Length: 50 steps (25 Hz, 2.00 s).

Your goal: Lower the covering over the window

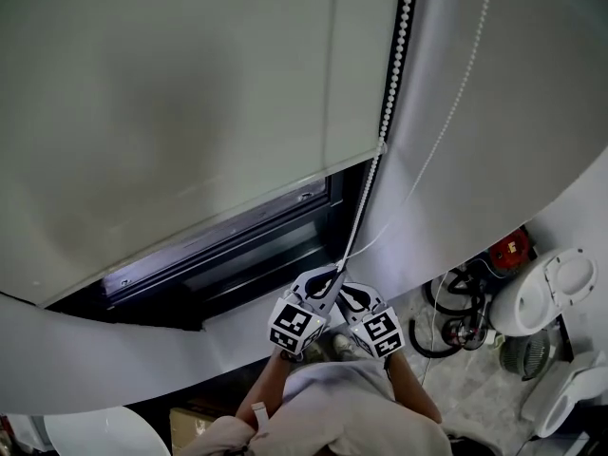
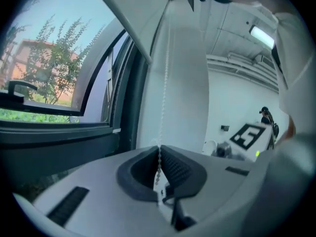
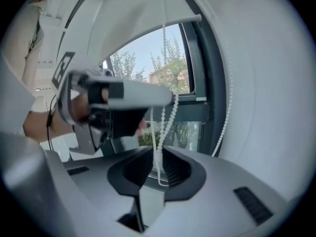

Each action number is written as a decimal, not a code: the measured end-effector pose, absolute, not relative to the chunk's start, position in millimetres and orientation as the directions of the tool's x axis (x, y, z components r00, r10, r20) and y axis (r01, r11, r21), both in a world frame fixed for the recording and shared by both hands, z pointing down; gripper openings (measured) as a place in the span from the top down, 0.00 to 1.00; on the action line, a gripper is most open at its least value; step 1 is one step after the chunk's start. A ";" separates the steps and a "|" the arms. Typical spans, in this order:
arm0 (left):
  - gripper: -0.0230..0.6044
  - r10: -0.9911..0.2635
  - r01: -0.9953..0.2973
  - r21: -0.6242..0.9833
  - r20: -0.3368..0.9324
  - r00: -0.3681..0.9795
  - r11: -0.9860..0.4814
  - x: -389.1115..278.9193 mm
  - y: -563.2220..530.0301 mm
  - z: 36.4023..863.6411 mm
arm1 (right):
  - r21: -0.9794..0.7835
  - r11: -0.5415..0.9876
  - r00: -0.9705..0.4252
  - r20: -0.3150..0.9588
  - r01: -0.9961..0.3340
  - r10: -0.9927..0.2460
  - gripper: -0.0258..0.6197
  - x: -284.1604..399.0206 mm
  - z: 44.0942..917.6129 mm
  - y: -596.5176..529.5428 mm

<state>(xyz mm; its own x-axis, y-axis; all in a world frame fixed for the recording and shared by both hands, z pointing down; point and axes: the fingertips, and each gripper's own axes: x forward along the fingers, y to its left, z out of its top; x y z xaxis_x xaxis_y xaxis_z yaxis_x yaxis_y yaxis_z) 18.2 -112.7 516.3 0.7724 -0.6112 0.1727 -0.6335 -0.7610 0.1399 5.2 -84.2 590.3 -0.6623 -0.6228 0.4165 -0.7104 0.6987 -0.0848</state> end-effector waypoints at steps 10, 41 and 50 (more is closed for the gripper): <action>0.94 -0.592 -0.630 0.193 0.220 0.775 -0.753 12.7 -99.7 549.8 | 0.007 0.676 -0.655 0.242 -0.737 -0.716 0.82 45.1 477.8 -85.1; 0.93 -0.590 -0.624 0.141 0.222 0.776 -0.769 12.6 -76.5 553.3 | 0.086 0.697 -0.693 -0.240 -0.712 -0.680 0.95 13.9 264.4 -116.8; 0.93 -0.609 -0.632 0.121 0.182 0.772 -0.765 7.6 -78.3 537.1 | 0.029 0.731 -0.729 -0.107 -0.682 -0.676 0.95 -4.3 326.9 -116.6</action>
<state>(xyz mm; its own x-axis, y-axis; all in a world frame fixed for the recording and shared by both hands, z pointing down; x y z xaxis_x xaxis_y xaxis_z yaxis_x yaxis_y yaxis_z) 7.6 -78.3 537.1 0.7720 -0.6090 0.1821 -0.6322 -0.7653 0.1209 -4.3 -116.6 326.9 -0.7290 -0.6761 -0.1066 -0.6820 0.7308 0.0293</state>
